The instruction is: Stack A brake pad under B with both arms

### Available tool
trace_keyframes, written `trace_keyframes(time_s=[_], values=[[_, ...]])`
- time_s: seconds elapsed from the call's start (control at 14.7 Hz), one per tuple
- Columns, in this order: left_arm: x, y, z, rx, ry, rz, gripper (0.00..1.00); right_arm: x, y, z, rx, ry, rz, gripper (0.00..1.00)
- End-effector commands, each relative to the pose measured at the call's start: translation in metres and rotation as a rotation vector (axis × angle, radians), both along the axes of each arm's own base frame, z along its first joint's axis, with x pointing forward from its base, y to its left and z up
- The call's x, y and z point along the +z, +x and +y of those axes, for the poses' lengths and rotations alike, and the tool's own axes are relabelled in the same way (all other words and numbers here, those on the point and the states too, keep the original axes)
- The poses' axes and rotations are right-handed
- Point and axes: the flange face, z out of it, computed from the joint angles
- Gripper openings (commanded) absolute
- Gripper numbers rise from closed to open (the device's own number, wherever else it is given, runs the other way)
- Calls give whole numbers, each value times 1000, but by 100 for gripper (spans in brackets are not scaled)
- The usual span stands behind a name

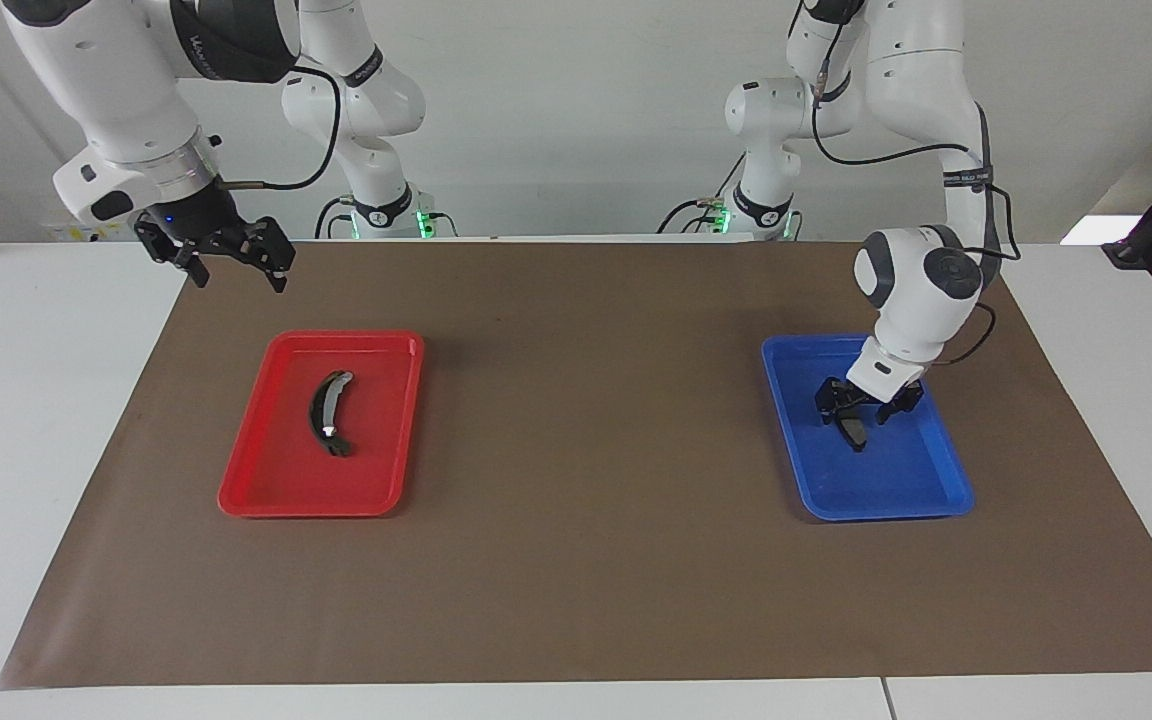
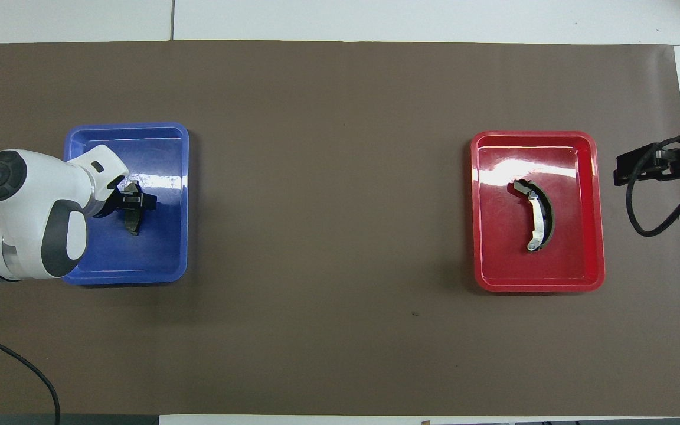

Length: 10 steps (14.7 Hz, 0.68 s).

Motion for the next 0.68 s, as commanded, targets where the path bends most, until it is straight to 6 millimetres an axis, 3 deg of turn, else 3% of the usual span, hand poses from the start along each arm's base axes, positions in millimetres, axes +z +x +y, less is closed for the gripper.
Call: trace_keyframes(time_s=[0.0, 0.14, 0.2, 0.41, 0.61], values=[[-2, -3, -1, 5, 3, -7, 66, 1, -6, 0, 15, 5, -4, 100], [-1, -4, -1, 1, 4, -2, 35, 1, -6, 0, 15, 5, -3, 100], [-2, -4, -1, -2, 5, 5, 29, 1, -6, 0, 15, 5, -3, 100], [7, -3, -2, -2, 4, 5, 28, 1, -6, 0, 15, 5, -3, 100], [41, 3, -5, -7, 6, 7, 29, 1, -6, 0, 9, 5, -5, 100]])
